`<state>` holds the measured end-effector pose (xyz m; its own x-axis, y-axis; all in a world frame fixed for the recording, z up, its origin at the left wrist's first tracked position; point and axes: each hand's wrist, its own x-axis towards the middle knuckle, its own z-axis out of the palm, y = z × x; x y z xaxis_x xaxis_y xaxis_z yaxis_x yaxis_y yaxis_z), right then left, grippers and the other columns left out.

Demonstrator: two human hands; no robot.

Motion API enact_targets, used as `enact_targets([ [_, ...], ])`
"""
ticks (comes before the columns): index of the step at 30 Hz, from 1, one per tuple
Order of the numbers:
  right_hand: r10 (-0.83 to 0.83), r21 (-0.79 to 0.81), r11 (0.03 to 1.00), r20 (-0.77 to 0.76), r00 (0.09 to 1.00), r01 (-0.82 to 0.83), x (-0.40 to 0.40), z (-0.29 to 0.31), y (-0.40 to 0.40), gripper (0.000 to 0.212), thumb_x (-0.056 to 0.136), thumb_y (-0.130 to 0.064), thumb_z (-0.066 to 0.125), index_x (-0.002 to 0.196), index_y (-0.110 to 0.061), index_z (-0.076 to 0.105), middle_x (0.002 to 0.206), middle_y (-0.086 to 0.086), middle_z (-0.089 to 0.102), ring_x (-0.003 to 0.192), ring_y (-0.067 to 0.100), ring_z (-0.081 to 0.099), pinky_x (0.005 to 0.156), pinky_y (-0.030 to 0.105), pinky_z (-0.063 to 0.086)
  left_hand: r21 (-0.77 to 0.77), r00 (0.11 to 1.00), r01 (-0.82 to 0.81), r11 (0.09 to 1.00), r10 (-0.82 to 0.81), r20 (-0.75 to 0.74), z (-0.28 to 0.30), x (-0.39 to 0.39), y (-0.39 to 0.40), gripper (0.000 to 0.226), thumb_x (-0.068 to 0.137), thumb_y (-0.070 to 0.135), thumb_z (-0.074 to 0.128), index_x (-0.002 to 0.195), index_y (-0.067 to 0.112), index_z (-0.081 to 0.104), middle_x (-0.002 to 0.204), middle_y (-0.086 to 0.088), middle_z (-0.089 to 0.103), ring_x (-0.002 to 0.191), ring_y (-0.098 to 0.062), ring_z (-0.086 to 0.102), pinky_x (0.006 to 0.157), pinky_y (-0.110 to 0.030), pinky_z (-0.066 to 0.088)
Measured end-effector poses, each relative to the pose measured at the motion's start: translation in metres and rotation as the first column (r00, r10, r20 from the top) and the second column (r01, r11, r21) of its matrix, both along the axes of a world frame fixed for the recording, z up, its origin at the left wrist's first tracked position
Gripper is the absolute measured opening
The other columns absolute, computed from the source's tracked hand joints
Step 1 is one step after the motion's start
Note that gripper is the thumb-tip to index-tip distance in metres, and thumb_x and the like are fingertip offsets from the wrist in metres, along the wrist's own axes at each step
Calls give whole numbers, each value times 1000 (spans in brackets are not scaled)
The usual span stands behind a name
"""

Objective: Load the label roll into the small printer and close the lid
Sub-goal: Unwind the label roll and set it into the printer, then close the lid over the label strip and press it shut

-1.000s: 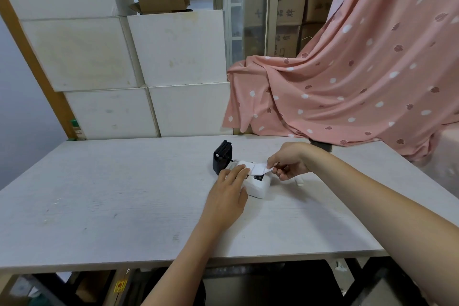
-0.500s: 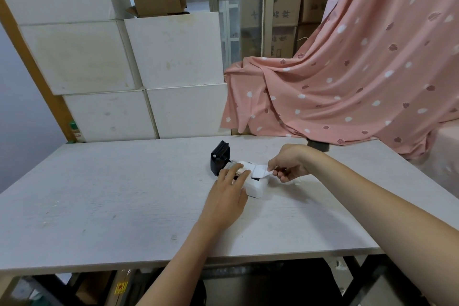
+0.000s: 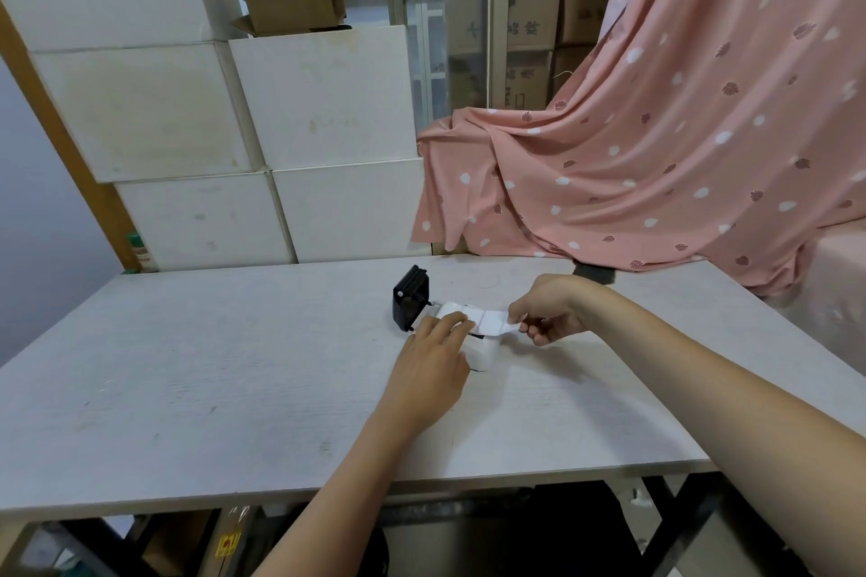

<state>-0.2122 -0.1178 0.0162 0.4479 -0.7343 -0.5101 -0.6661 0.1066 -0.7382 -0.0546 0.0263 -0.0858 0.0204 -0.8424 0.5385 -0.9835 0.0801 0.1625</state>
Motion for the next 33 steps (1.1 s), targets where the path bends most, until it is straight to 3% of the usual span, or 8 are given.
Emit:
enact_targets([
  [7, -74, -10, 997, 77, 994, 75, -6, -7, 7, 11, 94, -2, 61, 98, 8, 60, 75, 20, 64, 61, 28, 65, 80, 40, 62, -12, 1000, -4, 1000, 4, 11, 2, -3, 1, 49, 86, 13, 63, 135, 13, 58, 136, 2, 60, 113, -26, 52, 95, -39, 48],
  [14, -126, 97, 990, 232, 965, 106, -8, -12, 16, 19, 96, 4, 51, 106, 18, 59, 88, 30, 72, 70, 31, 73, 71, 43, 65, -106, 999, 5, 994, -1, 35, 11, -3, -1, 38, 85, 9, 62, 122, 14, 66, 125, 1, 64, 108, -28, 55, 86, -42, 48],
  [16, -135, 111, 988, 250, 959, 110, -9, -12, 17, 18, 96, 6, 51, 106, 18, 58, 85, 30, 72, 68, 30, 74, 69, 43, 65, -295, 999, -21, 955, 7, -50, 24, -1, 1, 29, 87, 7, 58, 114, 10, 69, 114, -3, 67, 103, -27, 57, 83, -40, 48],
  [18, -141, 120, 986, 265, 954, 112, -10, -12, 17, 18, 96, 6, 51, 107, 18, 57, 85, 31, 72, 66, 29, 74, 67, 41, 65, -410, 952, -176, 895, 49, -302, 42, 5, 6, 28, 92, 9, 51, 116, 10, 66, 114, -3, 64, 106, -23, 51, 89, -32, 44],
  [21, -148, 122, 986, 287, 947, 117, -11, -10, 18, 16, 95, 6, 52, 105, 18, 58, 86, 31, 71, 67, 30, 75, 65, 40, 65, -238, 748, -374, 897, 139, -649, 57, 27, 5, 37, 101, 18, 45, 138, 15, 51, 134, -1, 55, 125, -19, 45, 104, -32, 38],
  [24, -143, 134, 985, 293, 945, 108, -11, -9, 21, 13, 95, 7, 52, 103, 16, 58, 85, 31, 71, 73, 32, 75, 68, 43, 65, -2, 635, -297, 955, 196, -748, 54, 41, 4, 45, 105, 31, 36, 145, 13, 46, 141, -5, 55, 129, -23, 50, 105, -37, 41],
  [28, -147, 137, 984, 303, 942, 110, -8, -8, 21, 12, 95, 8, 54, 103, 15, 57, 77, 29, 72, 69, 32, 76, 66, 43, 65, 33, 667, -184, 982, 149, -730, 46, 33, 10, 35, 106, 30, 36, 134, 20, 56, 113, -1, 68, 96, -16, 60, 74, -24, 42],
  [33, -149, 135, 984, 307, 940, 112, -10, -7, 19, 15, 95, 9, 54, 108, 16, 56, 81, 30, 70, 66, 32, 75, 64, 43, 65, -46, 788, -146, 988, 88, -610, 45, 21, 10, 25, 105, 22, 39, 117, 19, 61, 101, 5, 66, 90, -15, 59, 78, -30, 47],
])
